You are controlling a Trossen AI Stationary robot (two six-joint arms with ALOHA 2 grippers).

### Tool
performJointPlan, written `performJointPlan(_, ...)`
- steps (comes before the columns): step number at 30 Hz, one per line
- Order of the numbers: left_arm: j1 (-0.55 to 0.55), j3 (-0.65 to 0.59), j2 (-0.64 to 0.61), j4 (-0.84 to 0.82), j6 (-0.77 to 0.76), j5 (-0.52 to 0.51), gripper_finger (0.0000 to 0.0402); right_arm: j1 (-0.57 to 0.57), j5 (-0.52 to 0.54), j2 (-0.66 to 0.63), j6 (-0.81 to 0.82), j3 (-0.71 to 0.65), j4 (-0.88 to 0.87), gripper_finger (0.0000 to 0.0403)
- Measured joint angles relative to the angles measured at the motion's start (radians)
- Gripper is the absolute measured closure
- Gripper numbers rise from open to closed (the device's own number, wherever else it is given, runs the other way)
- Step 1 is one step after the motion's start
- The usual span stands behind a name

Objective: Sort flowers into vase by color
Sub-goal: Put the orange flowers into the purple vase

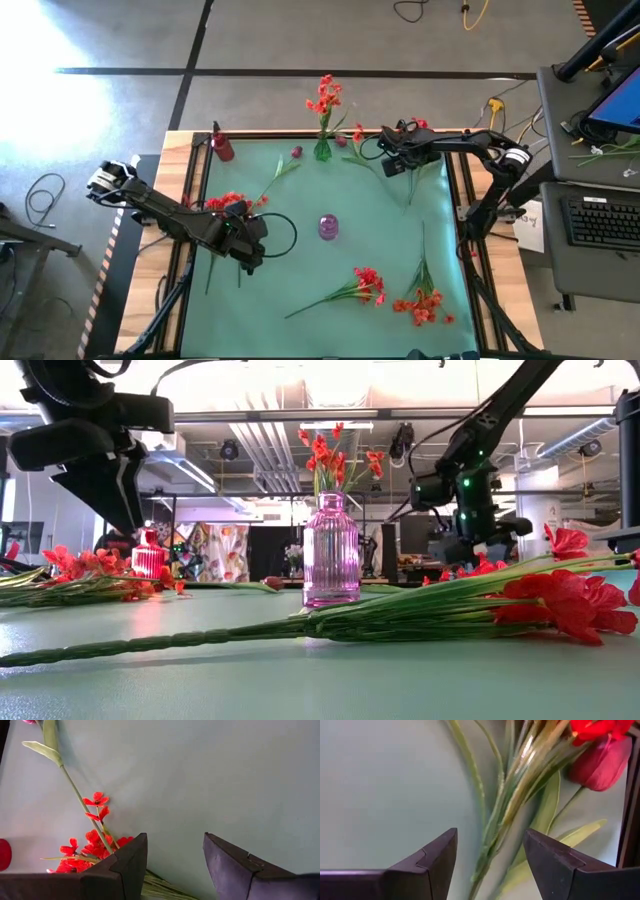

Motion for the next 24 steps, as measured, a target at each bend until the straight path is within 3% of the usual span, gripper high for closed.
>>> performJointPlan(11,0.000,0.000,0.000,0.000,-0.010,-0.001,0.0223,-0.029,-0.024,-0.005,-0.011,-0.085,0.124,0.0198)
performJointPlan(24,0.000,0.000,0.000,0.001,-0.020,-0.002,0.0223,-0.029,-0.080,-0.004,-0.015,-0.087,0.152,0.0372)
